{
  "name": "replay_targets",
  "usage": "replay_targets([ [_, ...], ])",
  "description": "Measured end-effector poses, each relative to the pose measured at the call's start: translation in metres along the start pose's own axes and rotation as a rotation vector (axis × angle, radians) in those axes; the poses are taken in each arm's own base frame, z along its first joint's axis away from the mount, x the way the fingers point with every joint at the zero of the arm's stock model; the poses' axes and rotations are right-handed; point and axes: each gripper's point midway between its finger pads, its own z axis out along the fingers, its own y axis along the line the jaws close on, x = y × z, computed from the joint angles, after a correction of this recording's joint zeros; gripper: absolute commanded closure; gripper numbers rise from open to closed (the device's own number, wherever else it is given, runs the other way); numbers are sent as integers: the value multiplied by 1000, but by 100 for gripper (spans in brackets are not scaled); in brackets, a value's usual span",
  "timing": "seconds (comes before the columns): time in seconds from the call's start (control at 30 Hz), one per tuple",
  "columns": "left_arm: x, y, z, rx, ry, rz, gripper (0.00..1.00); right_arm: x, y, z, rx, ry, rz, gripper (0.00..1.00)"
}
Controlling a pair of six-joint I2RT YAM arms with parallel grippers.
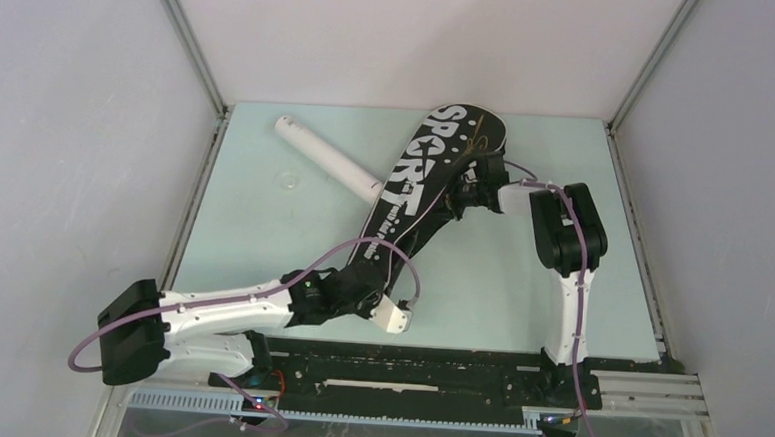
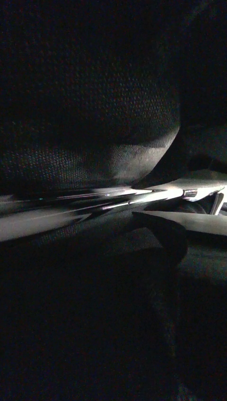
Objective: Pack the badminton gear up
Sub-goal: Place the racket in the racket bag.
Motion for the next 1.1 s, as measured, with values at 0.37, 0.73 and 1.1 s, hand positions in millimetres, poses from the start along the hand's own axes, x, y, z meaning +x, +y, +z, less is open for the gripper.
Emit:
replay_targets([
  [0.37,-34,22,-20,73,-69,-120,69,-7,22,-17,-57,39,-15,100],
  [0.73,-33,16,-11,81,-5,-94,61,-11,16,-11,122,17,-15,94],
  [1.1,-52,10,-6,101,-72,-117,48,-12,8,-3,198,6,10,80],
])
